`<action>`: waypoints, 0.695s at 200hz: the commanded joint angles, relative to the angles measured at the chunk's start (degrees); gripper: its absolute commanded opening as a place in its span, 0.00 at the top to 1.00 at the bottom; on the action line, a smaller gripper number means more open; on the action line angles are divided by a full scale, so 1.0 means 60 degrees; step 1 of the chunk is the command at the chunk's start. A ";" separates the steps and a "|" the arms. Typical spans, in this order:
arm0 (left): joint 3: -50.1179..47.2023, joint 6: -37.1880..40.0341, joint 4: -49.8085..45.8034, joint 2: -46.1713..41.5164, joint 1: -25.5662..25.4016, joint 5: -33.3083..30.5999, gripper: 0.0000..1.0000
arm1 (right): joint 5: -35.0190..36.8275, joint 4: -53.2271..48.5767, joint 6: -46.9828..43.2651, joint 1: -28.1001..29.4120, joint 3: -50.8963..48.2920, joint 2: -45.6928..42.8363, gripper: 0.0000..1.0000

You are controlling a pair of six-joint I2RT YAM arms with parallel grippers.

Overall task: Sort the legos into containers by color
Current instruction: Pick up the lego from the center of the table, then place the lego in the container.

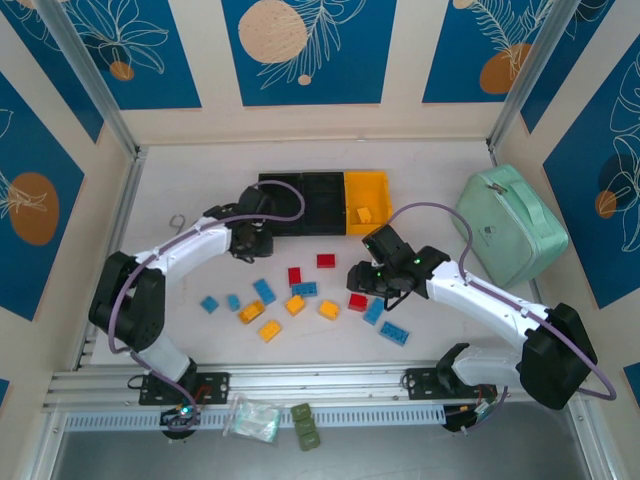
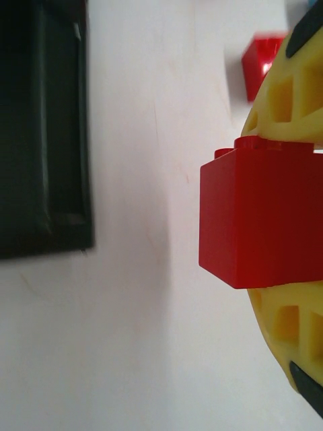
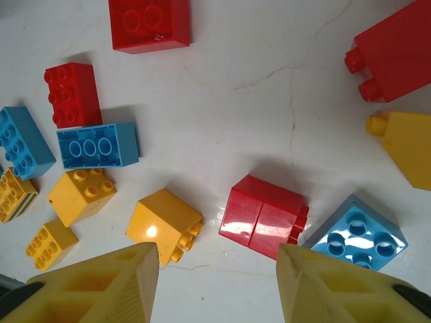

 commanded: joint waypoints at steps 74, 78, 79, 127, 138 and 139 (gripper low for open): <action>0.4575 0.0125 -0.1104 0.2942 -0.1449 0.0358 0.75 | -0.0008 -0.0194 0.0200 -0.0288 -0.0360 -0.0851 0.51; 0.4746 0.0128 -0.1144 0.3079 -0.1456 0.0356 0.75 | -0.0008 -0.0181 0.0208 -0.0300 -0.0377 -0.0872 0.51; 0.4801 0.0129 -0.1156 0.3118 -0.1463 0.0350 0.75 | -0.0008 -0.0180 0.0205 -0.0304 -0.0389 -0.0886 0.51; 0.6717 0.0187 -0.1672 0.4570 -0.1573 0.0129 0.75 | -0.0020 -0.0167 0.0282 -0.0424 -0.0658 -0.1170 0.51; 0.7069 0.0204 -0.1819 0.4853 -0.1573 0.0045 0.75 | -0.0024 -0.0179 0.0295 -0.0452 -0.0700 -0.1246 0.51; 0.7098 0.0204 -0.1823 0.4876 -0.1573 0.0041 0.75 | -0.0024 -0.0179 0.0299 -0.0461 -0.0711 -0.1249 0.51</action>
